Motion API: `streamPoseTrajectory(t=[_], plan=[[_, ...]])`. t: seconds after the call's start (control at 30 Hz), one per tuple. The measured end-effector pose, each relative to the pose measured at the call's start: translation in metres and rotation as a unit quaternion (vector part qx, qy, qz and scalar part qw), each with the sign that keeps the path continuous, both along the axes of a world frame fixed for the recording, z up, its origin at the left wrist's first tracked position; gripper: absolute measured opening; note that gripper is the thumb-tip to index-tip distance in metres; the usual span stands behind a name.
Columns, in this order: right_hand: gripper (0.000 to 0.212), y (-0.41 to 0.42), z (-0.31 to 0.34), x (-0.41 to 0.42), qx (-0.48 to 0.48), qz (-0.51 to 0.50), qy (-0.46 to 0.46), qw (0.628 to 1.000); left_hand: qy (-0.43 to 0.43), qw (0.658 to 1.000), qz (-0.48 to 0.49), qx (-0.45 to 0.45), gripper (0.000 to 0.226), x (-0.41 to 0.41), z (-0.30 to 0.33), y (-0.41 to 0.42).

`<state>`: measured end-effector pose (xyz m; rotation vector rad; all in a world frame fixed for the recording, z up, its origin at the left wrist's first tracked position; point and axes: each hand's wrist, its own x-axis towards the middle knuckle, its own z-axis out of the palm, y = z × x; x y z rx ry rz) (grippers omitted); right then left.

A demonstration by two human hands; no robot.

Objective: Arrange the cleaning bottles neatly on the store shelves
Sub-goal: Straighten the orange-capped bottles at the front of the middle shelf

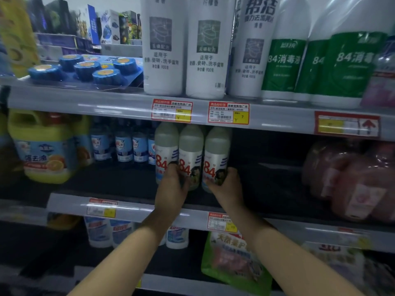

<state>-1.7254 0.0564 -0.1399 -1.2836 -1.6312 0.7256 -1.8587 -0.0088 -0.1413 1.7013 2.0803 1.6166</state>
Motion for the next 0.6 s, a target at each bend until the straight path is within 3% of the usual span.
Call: streamPoseTrajectory(t=[0.13, 0.23, 0.37, 0.6], plan=[[0.076, 0.007, -0.003, -0.007, -0.009, -0.027, -0.031, 0.999, -0.043, 0.999, 0.020, 0.024, 0.035, -0.001, -0.009, 0.005], [0.071, 0.007, -0.006, -0.007, 0.001, -0.029, -0.037, 0.999, -0.026, 0.999, 0.034, 0.024, 0.042, -0.001, -0.013, 0.005], [0.060, 0.004, -0.007, -0.005, 0.020, -0.004, -0.025, 0.999, 0.001, 0.999, 0.047, 0.019, 0.042, -0.001, -0.013, 0.004], [0.063, -0.001, -0.005, -0.002, 0.000, 0.033, -0.024, 0.999, 0.020, 0.998, 0.052, 0.008, 0.033, -0.001, -0.015, 0.003]])
